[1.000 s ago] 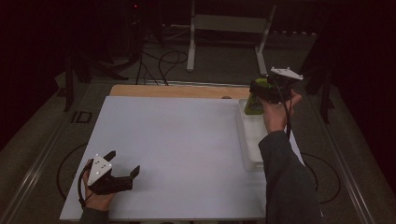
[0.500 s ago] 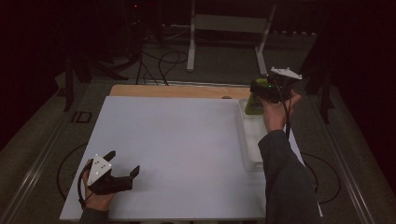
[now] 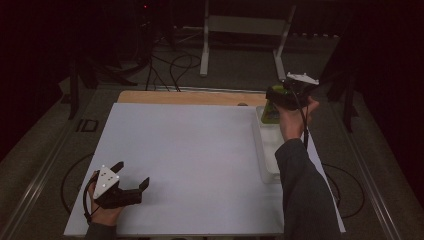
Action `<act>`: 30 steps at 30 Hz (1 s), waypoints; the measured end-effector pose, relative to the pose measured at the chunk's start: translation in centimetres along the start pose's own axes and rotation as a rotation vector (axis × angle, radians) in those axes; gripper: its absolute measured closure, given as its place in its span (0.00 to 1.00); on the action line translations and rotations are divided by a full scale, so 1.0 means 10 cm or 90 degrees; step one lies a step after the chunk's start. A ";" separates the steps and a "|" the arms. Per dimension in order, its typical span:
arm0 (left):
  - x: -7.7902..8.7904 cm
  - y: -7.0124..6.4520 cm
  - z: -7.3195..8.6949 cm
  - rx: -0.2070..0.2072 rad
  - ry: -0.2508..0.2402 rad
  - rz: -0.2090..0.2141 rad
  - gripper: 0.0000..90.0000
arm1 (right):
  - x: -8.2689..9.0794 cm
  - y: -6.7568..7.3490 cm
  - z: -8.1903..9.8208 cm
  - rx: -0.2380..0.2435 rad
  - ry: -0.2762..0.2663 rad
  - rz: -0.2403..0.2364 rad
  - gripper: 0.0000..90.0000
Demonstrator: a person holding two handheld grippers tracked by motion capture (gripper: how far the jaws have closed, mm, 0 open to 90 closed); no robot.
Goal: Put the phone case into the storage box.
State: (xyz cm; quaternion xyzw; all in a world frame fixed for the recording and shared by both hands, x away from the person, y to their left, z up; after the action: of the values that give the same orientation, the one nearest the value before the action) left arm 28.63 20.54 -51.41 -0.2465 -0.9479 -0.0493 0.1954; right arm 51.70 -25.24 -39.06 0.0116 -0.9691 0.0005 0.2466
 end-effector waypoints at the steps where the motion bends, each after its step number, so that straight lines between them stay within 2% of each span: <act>1: 0.00 0.00 0.00 0.000 0.000 0.000 0.00 | -0.01 0.00 0.00 0.000 0.001 0.000 0.18; 11: 0.00 0.01 0.01 0.002 -0.001 -0.001 0.00 | -0.08 -0.02 0.04 -0.004 0.010 0.006 0.18; 30: 0.00 0.01 0.01 0.003 -0.001 -0.001 0.00 | -0.21 0.02 0.10 0.000 0.023 0.008 0.18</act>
State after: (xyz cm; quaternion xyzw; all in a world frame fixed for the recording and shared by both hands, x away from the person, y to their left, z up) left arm 28.68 20.67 -51.48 -0.2451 -0.9485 -0.0467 0.1950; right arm 53.06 -24.96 -40.94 0.0057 -0.9644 0.0021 0.2643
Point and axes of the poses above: each handheld gripper's, and its own axes: x roughly backward along the jaws, z roughly out of its underside, y roughly to its left, the point moved 7 cm from there along -x, roughly forward along the jaws, and after that the axes turned 1 degree about y, right-handed, at the moved point
